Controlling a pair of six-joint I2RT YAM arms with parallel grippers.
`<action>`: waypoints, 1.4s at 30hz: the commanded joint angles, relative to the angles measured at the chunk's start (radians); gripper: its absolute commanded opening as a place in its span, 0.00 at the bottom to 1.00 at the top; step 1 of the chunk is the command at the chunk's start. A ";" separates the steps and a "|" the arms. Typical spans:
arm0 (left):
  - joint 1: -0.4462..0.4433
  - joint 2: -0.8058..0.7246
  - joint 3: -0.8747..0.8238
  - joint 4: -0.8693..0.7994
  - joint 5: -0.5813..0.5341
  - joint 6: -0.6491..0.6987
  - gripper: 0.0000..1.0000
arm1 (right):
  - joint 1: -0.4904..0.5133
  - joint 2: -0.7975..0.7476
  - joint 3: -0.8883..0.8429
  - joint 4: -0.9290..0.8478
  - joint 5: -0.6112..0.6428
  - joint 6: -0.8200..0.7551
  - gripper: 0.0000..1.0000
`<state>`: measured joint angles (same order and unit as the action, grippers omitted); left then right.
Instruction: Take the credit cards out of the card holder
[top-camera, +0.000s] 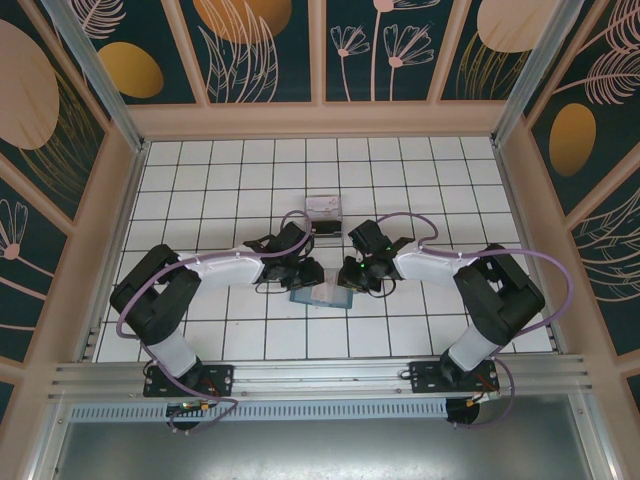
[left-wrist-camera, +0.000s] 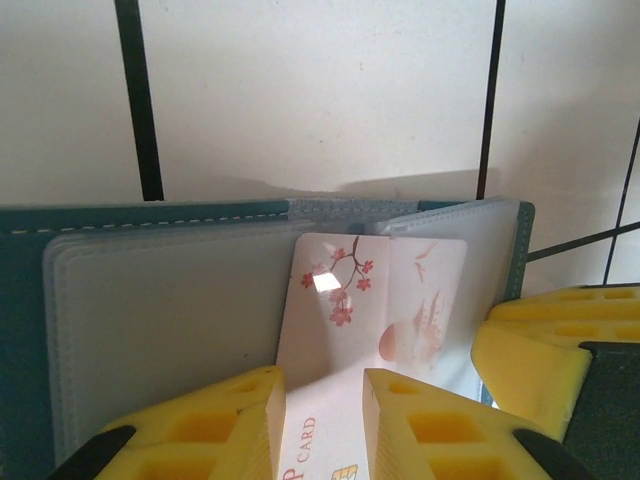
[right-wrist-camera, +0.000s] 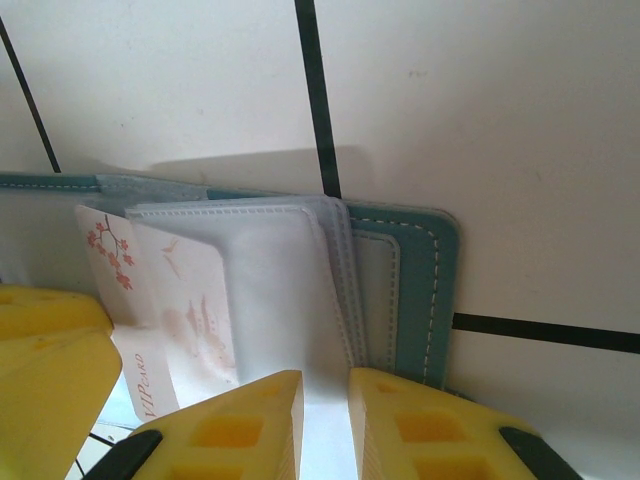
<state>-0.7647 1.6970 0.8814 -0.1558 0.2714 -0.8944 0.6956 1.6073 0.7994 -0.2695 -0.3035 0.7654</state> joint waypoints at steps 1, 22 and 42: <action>0.005 -0.020 -0.005 -0.031 -0.028 0.005 0.29 | 0.004 0.007 -0.020 -0.062 0.045 -0.005 0.22; 0.007 -0.052 -0.015 -0.020 -0.030 0.006 0.31 | 0.005 0.015 -0.012 -0.069 0.043 -0.013 0.21; 0.010 -0.016 -0.085 0.128 0.082 -0.023 0.21 | 0.005 0.003 -0.017 -0.071 0.049 -0.009 0.21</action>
<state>-0.7574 1.6924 0.8074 -0.0334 0.3439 -0.9108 0.6956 1.6073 0.7994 -0.2710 -0.3031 0.7650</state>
